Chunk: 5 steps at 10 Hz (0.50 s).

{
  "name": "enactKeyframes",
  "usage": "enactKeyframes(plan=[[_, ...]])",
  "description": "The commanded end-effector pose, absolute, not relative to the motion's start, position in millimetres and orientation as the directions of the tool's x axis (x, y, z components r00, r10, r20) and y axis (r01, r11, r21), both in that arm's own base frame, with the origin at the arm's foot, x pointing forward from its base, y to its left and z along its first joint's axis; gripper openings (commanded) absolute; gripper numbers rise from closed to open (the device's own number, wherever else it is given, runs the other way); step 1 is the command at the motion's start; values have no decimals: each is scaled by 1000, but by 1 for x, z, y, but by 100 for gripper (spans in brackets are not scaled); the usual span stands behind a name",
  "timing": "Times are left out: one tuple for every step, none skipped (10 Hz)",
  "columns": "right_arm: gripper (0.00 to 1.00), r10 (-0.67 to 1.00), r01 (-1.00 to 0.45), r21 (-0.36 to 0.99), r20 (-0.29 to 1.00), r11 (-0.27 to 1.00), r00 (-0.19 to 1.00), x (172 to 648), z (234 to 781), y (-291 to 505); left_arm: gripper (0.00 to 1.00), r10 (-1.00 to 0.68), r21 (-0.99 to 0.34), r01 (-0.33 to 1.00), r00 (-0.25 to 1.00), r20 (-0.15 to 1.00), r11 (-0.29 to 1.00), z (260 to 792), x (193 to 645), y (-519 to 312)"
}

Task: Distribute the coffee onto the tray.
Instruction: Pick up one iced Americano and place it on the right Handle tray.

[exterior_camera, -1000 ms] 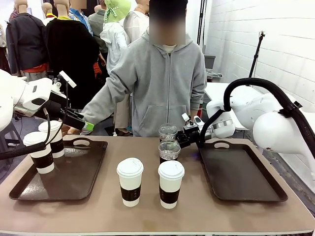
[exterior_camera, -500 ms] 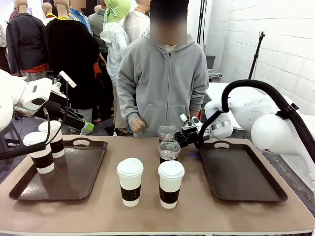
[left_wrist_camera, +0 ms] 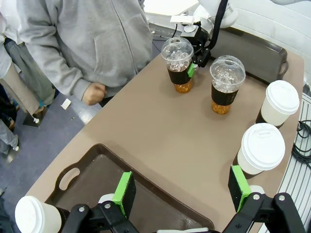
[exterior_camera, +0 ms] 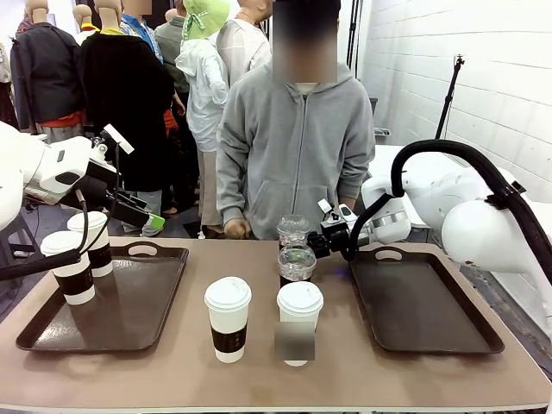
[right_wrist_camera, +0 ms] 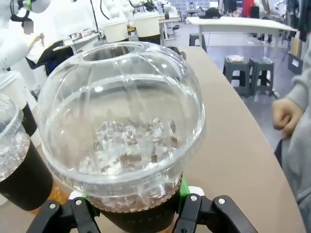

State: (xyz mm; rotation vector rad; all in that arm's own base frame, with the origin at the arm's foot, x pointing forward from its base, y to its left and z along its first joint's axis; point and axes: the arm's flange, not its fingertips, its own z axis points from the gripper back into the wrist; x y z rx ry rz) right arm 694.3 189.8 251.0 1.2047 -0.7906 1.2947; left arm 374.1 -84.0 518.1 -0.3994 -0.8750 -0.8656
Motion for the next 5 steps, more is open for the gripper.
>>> enactKeyframes(plan=[[67, 235, -971, 188, 960, -150, 150, 695, 285, 175, 100, -487, 24, 797, 345, 803, 604, 516, 374, -83], [67, 235, -974, 178, 962, -143, 142, 695, 297, 165, 100, -487, 24, 797, 345, 803, 604, 516, 374, -83], [67, 237, -976, 170, 962, -137, 134, 694, 310, 154, 100, -487, 24, 797, 345, 803, 604, 516, 374, -83], [67, 241, -975, 172, 961, -140, 135, 692, 322, 141, 100, -487, 24, 797, 345, 803, 604, 516, 374, -83], [67, 242, -973, 177, 961, -151, 137, 688, 332, 125, 100, -487, 24, 797, 345, 803, 604, 516, 374, -83]])
